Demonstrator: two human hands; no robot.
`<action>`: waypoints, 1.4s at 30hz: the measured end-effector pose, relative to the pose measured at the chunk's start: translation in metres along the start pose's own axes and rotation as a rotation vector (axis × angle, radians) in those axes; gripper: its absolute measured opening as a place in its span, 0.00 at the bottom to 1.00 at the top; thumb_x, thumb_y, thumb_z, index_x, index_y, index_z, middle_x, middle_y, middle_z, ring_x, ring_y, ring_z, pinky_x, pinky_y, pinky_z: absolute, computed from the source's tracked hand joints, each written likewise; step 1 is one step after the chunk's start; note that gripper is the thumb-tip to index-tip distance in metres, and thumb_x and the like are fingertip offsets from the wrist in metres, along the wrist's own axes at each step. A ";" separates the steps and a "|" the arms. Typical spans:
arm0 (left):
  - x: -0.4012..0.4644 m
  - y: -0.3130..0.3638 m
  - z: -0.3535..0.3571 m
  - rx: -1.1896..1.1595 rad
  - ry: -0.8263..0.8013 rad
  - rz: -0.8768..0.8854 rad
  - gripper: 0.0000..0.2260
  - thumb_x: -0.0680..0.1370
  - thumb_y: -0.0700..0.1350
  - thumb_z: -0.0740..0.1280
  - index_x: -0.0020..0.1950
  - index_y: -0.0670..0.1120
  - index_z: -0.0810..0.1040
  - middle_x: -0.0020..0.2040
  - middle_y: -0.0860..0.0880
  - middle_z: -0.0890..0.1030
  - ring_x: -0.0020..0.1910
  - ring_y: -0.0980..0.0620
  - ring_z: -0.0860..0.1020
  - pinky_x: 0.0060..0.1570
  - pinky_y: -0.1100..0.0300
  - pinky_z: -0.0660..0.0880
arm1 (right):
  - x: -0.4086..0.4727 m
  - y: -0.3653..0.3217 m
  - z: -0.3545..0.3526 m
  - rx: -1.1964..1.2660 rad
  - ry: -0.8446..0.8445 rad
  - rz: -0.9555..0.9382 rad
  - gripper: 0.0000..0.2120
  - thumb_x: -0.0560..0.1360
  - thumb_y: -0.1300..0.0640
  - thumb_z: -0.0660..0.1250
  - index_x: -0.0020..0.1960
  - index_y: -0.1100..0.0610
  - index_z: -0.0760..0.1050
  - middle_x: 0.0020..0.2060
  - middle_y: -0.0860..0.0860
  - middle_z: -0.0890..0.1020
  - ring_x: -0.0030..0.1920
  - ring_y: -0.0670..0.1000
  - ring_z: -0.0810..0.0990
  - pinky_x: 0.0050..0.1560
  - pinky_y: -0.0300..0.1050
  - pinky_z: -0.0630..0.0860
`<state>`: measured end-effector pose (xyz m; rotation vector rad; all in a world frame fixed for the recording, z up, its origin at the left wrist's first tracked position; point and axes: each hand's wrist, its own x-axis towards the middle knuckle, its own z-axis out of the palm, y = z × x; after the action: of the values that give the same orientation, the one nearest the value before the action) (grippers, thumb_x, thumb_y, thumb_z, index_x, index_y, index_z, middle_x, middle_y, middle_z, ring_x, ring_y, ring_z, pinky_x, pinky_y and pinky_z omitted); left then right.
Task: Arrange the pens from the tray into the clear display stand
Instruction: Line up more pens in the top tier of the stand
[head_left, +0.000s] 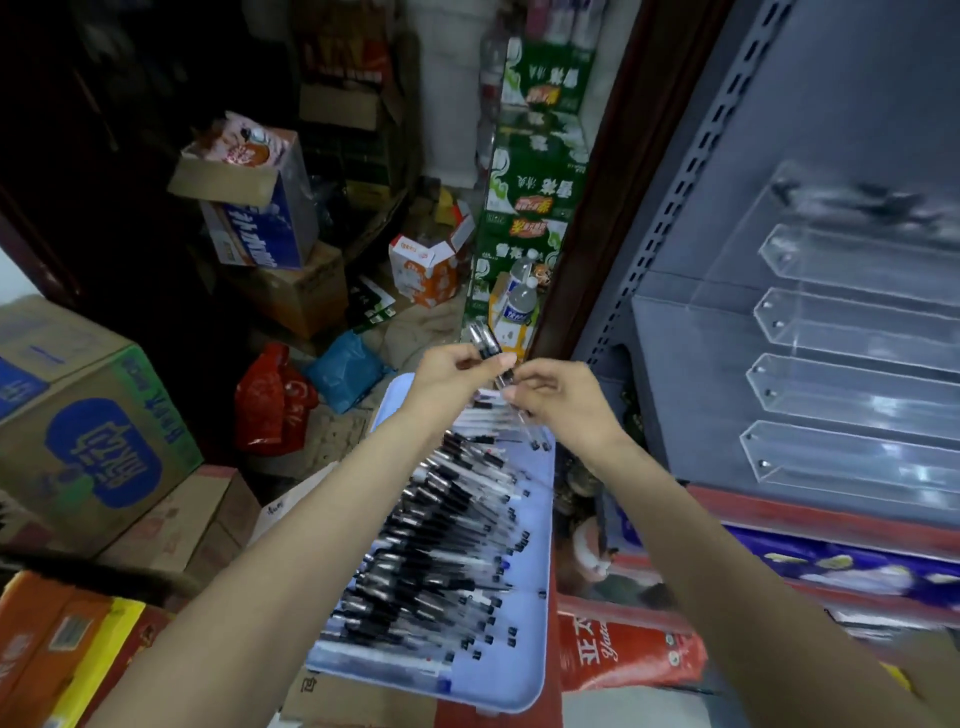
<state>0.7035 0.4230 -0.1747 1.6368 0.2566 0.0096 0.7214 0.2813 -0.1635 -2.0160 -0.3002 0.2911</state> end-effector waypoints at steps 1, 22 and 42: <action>-0.001 0.010 0.006 0.003 -0.010 0.026 0.14 0.74 0.47 0.71 0.44 0.35 0.77 0.36 0.45 0.70 0.35 0.53 0.69 0.34 0.65 0.68 | -0.004 -0.006 -0.010 -0.012 0.021 -0.023 0.04 0.72 0.60 0.71 0.45 0.57 0.78 0.35 0.48 0.79 0.42 0.51 0.80 0.47 0.46 0.79; -0.067 0.188 0.316 0.590 -0.293 0.645 0.13 0.75 0.52 0.68 0.40 0.43 0.79 0.32 0.47 0.78 0.28 0.55 0.70 0.33 0.59 0.65 | -0.153 0.032 -0.396 0.200 0.484 -0.325 0.05 0.72 0.68 0.68 0.41 0.60 0.79 0.33 0.53 0.80 0.31 0.41 0.79 0.40 0.32 0.78; 0.063 0.235 0.392 0.784 -0.002 0.650 0.09 0.81 0.44 0.56 0.44 0.43 0.71 0.41 0.48 0.70 0.44 0.46 0.71 0.40 0.60 0.59 | -0.020 0.066 -0.530 -0.034 0.667 -0.252 0.03 0.71 0.63 0.72 0.44 0.58 0.83 0.41 0.54 0.84 0.44 0.54 0.83 0.58 0.49 0.78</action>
<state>0.8656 0.0347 0.0134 2.4352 -0.3322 0.4491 0.8840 -0.1968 0.0114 -1.9599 -0.1304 -0.5407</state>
